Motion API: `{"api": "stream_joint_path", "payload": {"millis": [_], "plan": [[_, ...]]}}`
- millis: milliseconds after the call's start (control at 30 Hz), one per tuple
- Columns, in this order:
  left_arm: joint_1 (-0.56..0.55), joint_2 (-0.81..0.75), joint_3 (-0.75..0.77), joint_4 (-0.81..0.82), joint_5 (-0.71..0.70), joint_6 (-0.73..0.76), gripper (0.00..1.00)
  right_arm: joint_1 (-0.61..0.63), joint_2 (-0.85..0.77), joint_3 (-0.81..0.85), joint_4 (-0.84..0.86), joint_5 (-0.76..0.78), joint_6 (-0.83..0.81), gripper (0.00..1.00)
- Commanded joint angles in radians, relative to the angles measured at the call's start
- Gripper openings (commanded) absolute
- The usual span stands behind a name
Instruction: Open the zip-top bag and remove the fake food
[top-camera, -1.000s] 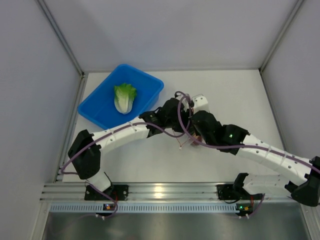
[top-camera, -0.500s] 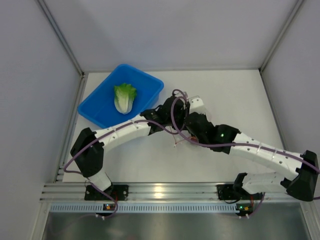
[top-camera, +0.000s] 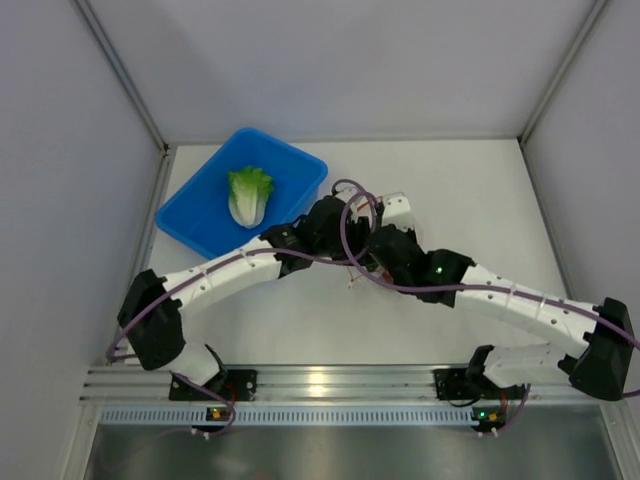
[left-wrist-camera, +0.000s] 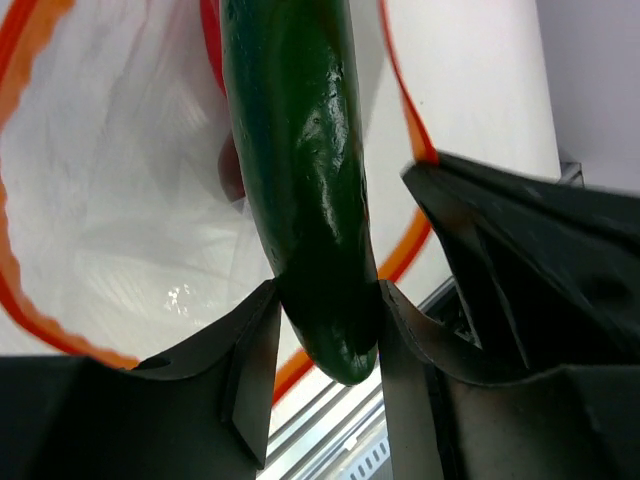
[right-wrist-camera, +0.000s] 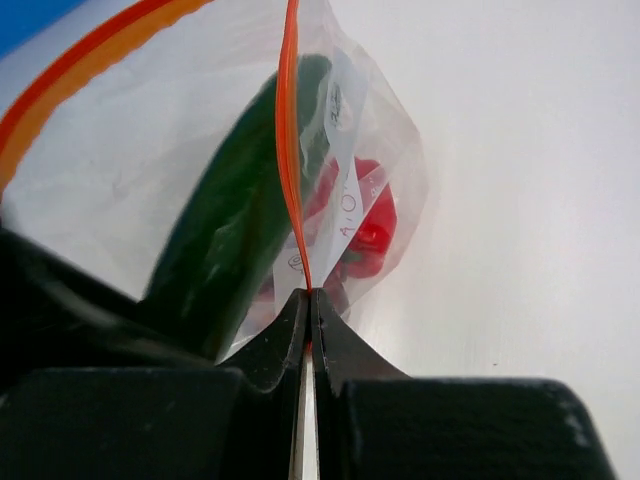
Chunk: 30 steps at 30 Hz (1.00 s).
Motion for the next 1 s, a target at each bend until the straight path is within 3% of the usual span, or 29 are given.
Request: {"api": "stream_joint_path", "payload": {"millis": [0, 400, 700, 967], "plan": [[0.000, -0.115, -0.016, 0.021, 0.035, 0.045, 0.00, -0.033, -0.017, -0.014, 0.005, 0.020, -0.007, 0.00], [0.032, -0.222, -0.062, -0.112, 0.002, 0.145, 0.00, -0.172, -0.051, 0.006, 0.006, -0.052, -0.053, 0.00], [0.121, -0.367, -0.110, -0.197, -0.312, 0.154, 0.00, -0.275, -0.101, -0.009, 0.005, -0.120, -0.072, 0.00], [0.260, -0.394, -0.121, -0.212, -0.379, 0.174, 0.00, -0.291, -0.134, -0.045, 0.011, -0.158, -0.069, 0.00]]}}
